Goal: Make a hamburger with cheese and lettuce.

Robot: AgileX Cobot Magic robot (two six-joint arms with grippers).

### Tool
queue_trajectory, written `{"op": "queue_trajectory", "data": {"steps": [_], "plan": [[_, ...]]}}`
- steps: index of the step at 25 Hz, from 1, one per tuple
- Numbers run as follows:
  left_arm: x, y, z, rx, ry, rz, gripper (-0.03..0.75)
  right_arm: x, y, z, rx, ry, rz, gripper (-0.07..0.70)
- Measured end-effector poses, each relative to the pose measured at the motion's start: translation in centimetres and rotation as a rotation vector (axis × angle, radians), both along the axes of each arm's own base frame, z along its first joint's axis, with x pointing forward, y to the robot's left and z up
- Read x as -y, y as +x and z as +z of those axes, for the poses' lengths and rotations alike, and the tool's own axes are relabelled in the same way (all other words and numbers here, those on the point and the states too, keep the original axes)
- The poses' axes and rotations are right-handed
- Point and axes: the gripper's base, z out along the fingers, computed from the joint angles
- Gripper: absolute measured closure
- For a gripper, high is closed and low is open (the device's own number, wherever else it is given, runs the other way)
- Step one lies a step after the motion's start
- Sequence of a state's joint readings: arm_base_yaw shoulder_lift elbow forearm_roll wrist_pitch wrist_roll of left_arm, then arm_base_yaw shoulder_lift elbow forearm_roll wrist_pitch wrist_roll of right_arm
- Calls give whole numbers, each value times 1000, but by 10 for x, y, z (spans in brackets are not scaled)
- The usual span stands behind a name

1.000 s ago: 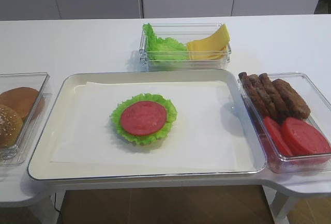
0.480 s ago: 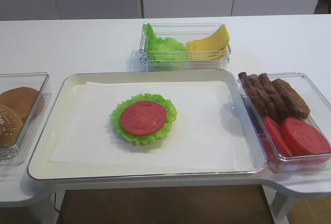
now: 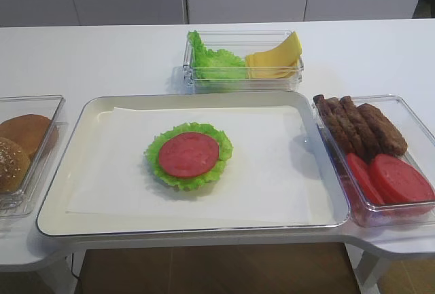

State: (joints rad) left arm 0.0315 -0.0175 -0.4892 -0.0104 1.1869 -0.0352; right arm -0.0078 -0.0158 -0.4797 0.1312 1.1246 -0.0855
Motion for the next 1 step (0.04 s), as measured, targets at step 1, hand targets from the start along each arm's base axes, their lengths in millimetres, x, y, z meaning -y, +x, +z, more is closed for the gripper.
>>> {"op": "queue_trajectory", "data": {"steps": [1], "plan": [[0,0,0,0,0,0,358,0,0,0,0,0,0,164]]}}
